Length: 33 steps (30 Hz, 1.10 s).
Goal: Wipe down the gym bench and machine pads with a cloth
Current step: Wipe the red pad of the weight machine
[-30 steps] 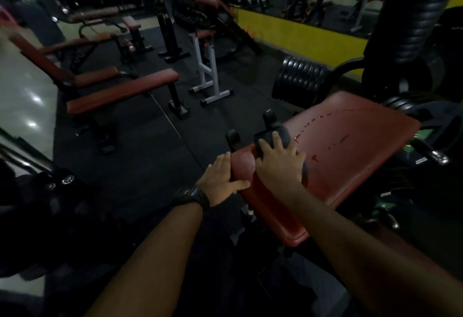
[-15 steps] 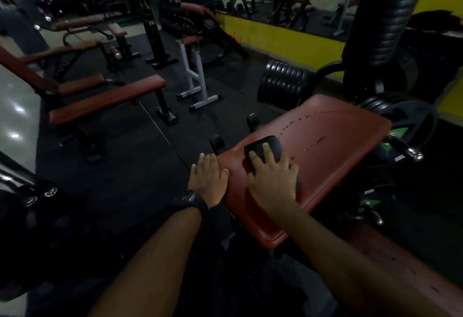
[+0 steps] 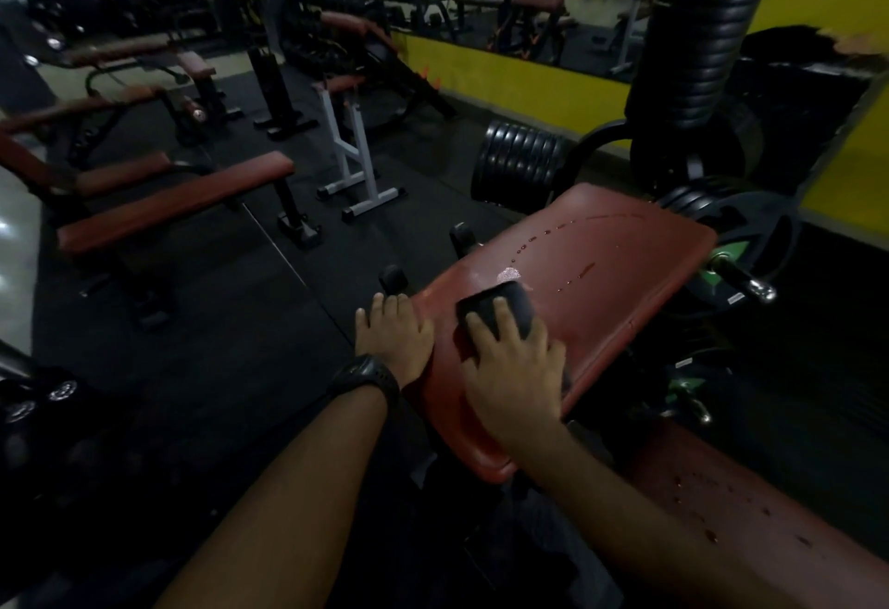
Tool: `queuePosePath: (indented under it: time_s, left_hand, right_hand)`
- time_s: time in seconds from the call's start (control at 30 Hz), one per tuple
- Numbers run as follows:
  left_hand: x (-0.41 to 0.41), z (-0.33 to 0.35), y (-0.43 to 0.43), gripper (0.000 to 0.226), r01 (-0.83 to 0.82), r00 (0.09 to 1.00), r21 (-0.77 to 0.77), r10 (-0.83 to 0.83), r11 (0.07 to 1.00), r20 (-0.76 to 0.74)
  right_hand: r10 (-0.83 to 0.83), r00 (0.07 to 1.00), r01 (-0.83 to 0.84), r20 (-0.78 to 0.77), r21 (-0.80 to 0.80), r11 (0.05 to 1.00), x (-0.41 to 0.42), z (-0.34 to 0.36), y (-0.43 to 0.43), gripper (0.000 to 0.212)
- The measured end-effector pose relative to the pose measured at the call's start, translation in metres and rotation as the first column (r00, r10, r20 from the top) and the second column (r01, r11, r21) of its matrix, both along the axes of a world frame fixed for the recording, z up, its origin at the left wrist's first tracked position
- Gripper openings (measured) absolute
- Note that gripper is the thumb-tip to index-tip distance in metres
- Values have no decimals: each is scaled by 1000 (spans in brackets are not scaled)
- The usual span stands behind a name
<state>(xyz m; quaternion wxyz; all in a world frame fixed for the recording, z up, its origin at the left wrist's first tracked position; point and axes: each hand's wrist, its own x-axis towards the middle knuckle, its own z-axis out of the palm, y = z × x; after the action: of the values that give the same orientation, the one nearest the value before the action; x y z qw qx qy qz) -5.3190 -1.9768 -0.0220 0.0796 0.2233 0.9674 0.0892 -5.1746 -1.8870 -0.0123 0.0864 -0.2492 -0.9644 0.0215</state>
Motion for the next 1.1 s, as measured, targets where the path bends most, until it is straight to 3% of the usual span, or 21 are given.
queuePosePath:
  time_s: [0.07,0.13,0.27,0.37,0.43,0.5,0.6,0.77,0.87,1.0,1.1]
  left_hand:
    - [-4,2,4,58,-7,1000,19,6,1000,27]
    - [-4,3,11,59,-13,999,8,13,1000,41]
    - [1,4,19,64,-35,999,-25,35,999,18]
    - [0,3,22,64,-24,1000,-6,24,1000,-9]
    - [-4,-2,21,59,-13,999,34,14,999,-35]
    - [-6,-5,19,52,5,997,42,-2,999,-75]
    - [-4,-8,17,50,23,996,107,-14,994,-86]
    - [-6,-10,15,56,25,997,139,-14,990,-82]
    - [-5,-10,17,53,23,995,144,-9,989,-99]
    - [-6,-11,17,46,35,989,119,-17,992,-147]
    - [-7,-12,15,46,40,991,136,-21,990,-135]
  right_hand:
    - [153,988,-152,-15,58,987,-5,-4,-2,57]
    - [196,980,-196,19,47,979,-18,-1,25,56]
    - [-55,998,58,39,-78,995,-18,10,69,59]
    - [-185,983,185,-13,-12,983,0,3,44,61]
    - [-109,993,110,-42,25,994,5,-5,17,58]
    - [73,996,-70,-53,64,996,0,-9,6,54]
    - [216,976,-217,18,81,973,-20,-1,33,54]
    - [-115,993,117,39,-42,992,-17,10,68,58]
    - [-192,981,193,-25,53,980,6,1,35,60]
    - [4,999,-2,-48,51,999,8,-7,-8,55]
    - [187,982,-187,14,77,979,-20,0,19,55]
